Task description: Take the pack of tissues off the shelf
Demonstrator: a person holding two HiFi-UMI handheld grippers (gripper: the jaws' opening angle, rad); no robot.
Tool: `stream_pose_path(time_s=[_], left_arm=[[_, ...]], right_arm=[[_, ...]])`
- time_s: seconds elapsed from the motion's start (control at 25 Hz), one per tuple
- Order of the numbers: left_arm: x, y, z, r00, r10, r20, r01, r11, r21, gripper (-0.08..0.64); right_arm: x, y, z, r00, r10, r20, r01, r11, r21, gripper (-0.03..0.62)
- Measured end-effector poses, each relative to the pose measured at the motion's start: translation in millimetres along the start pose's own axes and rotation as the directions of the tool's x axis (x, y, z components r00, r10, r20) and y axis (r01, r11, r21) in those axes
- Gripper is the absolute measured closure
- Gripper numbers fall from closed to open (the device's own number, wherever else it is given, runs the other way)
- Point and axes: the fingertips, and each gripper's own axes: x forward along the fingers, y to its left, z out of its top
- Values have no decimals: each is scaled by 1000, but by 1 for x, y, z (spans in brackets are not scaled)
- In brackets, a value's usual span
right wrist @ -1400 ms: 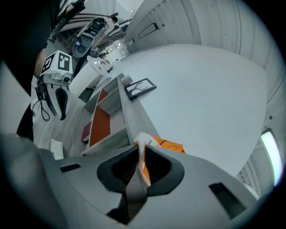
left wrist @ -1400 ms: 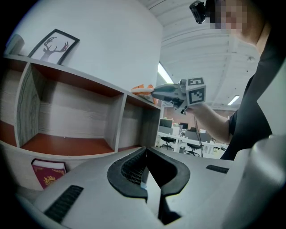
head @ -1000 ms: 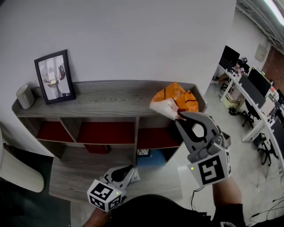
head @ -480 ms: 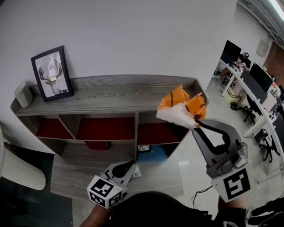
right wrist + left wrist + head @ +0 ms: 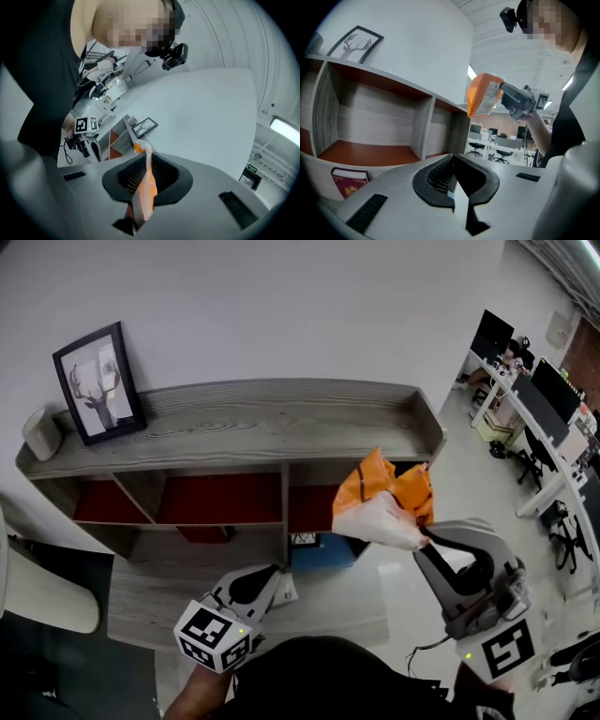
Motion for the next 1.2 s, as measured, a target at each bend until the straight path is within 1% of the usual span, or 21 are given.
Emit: stream_pose_path(time_s=[0.24,0.48,0.64,0.76,0.84,0.88,0.92,0.96,1.0,1.04,1.12,1.2], left_arm=[[4,0,-1,1000,-4,-5,4,1000,-1,545],[5,0,-4,1000,-4,-12,4,1000,-5,545],[5,-2,-4,1000,0,-14,0,1000,-10,545],[3,-1,-7,1000,4,-21,-4,1000,-15,545],[2,0,-10,1000,6,-28,-7,1000,-20,545],[2,0,-12,999,7,-31,-8,1000,-23,545],[1,0,-13,999,9,-34,-10,1000,-27,545],[1,1,-15,999,10,-37,-11,999,-30,545],[0,1,-16,999,11,-40,-12,999,-34,545],[0,1,-18,999,11,-43,-13,999,-37,545],[0,2,-20,999,12,-50,-14,999,-40,545],[0,3,-21,998,13,-55,-15,999,-41,545]], right_arm=[[-2,20,-16,999,28,16,-30,993,116,552],[0,48,-43,996,81,-23,-75,978,196,552],[5,67,-70,990,131,-50,-113,956,270,552],[16,81,-88,987,158,-29,-139,931,338,552],[22,90,-99,986,168,-23,-149,920,362,552],[23,96,-107,982,186,-43,-158,917,365,552],[22,105,-119,971,221,-90,-174,915,363,552],[20,114,-133,954,262,-147,-195,912,361,552],[19,123,-144,939,291,-186,-209,908,362,552],[20,129,-151,933,302,-196,-215,904,370,552],[24,138,-160,936,307,-175,-214,887,410,552],[27,148,-172,933,323,-160,-217,858,466,552]])
